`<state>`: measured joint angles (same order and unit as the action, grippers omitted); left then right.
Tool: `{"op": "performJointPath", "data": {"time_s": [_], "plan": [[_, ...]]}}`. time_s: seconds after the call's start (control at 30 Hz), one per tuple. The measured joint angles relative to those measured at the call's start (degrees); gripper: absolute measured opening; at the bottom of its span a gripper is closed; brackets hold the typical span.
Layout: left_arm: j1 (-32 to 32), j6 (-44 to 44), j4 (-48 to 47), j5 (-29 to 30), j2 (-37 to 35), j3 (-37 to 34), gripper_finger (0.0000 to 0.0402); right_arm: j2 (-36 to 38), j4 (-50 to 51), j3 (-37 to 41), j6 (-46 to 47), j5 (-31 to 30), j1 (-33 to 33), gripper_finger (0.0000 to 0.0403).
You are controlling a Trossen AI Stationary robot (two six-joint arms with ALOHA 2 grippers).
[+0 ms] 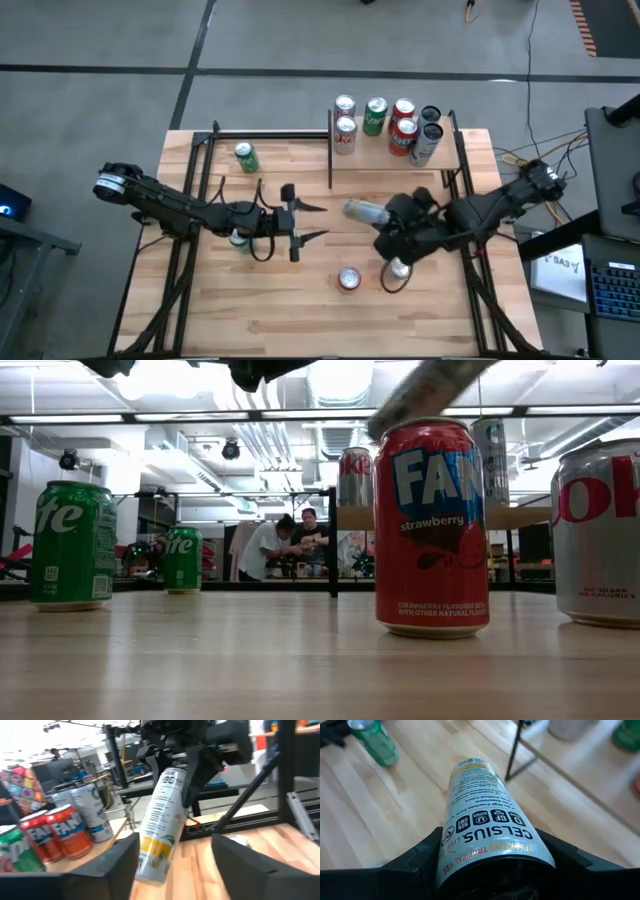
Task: Place canned beverage on shelf
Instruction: Put the white soda can on the shelf aligned to the right of the other silver soda cans
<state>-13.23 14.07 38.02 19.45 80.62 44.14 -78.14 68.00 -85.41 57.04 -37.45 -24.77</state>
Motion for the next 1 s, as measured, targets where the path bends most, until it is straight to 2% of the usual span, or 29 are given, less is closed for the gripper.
{"op": "performJointPath", "data": {"time_s": [0.13, 0.27, 0.43, 0.6, 0.67, 0.83, 1.0], "plan": [[0.1, 0.4, 0.0, 2.5, 0.0, 0.0, 0.0285, -1.8, -5.7, 0.1, -8.1, 0.0, 3.5, 0.0237], [0.5, 0.5, -0.1, 2.5, 0.5, 0.0, 0.0308, -3.9, -8.8, -0.5, -13.6, 0.0, 6.0, 0.0237], [2.2, 1.7, -0.5, 3.1, 4.7, 0.1, 0.0311, -5.5, -11.2, -1.5, -17.4, 0.6, 8.0, 0.0237], [2.8, 7.1, 3.8, 15.5, 10.2, 0.0, 0.0311, -7.2, -11.5, -2.6, -18.3, 1.7, 9.5, 0.0237], [2.8, 9.9, 6.0, 18.7, 11.8, 0.2, 0.0311, -7.4, -11.8, -2.6, -18.3, 1.9, 9.8, 0.0237], [2.8, 14.0, 6.5, 19.7, 15.4, 3.5, 0.0311, -8.0, -11.9, -2.8, -18.8, 2.2, 10.6, 0.0237], [3.0, 17.3, 3.7, 23.3, 19.6, 8.3, 0.0311, -8.4, -13.0, -2.9, -20.2, 3.2, 11.1, 0.0237]]}}
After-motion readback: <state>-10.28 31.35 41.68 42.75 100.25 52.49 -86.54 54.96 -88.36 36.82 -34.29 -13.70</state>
